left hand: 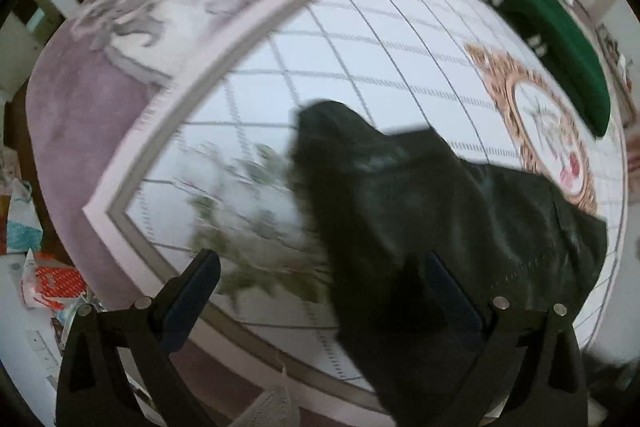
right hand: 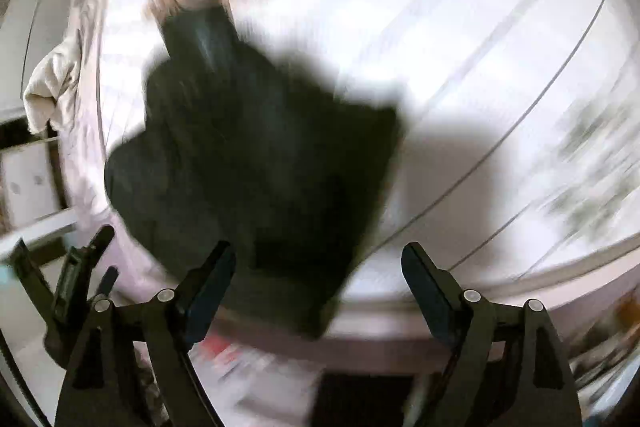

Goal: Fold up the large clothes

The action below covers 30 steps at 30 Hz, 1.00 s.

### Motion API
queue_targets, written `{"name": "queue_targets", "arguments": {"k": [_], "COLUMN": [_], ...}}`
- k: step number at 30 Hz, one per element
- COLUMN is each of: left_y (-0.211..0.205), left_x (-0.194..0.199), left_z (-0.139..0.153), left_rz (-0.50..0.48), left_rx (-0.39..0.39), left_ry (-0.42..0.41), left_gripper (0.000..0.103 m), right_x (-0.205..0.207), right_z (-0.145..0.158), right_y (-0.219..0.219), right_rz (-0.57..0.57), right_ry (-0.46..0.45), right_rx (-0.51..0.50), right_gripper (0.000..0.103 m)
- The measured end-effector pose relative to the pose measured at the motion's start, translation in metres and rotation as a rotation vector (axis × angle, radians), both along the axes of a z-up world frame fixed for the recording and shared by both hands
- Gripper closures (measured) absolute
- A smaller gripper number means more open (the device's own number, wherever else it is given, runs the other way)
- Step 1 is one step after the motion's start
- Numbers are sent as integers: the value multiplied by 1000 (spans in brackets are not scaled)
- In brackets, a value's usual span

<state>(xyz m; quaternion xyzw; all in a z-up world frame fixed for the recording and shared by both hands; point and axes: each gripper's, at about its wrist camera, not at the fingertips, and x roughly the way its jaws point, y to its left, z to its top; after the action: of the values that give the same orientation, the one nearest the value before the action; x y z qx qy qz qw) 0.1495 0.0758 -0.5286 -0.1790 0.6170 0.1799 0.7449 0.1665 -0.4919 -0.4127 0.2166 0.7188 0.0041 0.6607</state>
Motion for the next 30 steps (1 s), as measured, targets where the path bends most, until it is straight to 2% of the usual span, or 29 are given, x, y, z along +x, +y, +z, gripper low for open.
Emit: {"name": "queue_targets", "arguments": {"k": [2,4,5,7,8,10,11,12,15,19,22,25,28,30], "left_y": [-13,-19,-19,-14,-12,-10,-9,-9,-7,-5,-14,-25,-33,-35], "left_x": [3,4,3,-2,-3,-2,-2,-1,-4,-18,-25,-23,-23,-20], "left_z": [-12,-24,-28,-35,-38,-44,-46,-46,-36,-6,0,-17,-27,-27], "left_rz": [-14,-18,-17,-5,-2,5,6,5,10,46,58,41,26,15], "left_rx": [21,48,55,53,40,20,15,16,18,28,31,43,68,82], "left_ry": [29,70,79,88,83,86,86,90,103,83,96,157,166,164], "left_gripper": [0,0,0,0,0,0,0,0,0,0,0,0,0,0], "right_x": [19,49,61,94,105,118,124,128,132,135,119,103,101,100], "right_z": [26,21,16,-11,-26,-63,-69,-70,-56,-22,-2,-14,-28,-34], "right_y": [-5,17,23,39,48,59,63,62,71,73,79,97,104,107], "right_rz": [60,158,195,269,282,312,313,293,346,349,399,463,520,519], "right_ry": [-127,-156,-153,-125,-111,-74,-80,-96,-65,-77,-92,-64,-80,-73], "right_rx": [13,91,118,114,96,32,26,21,-27,37,46,17,-45,-67], "right_gripper": [49,66,71,71,78,78,78,78,77,60,51,51,51,51]}}
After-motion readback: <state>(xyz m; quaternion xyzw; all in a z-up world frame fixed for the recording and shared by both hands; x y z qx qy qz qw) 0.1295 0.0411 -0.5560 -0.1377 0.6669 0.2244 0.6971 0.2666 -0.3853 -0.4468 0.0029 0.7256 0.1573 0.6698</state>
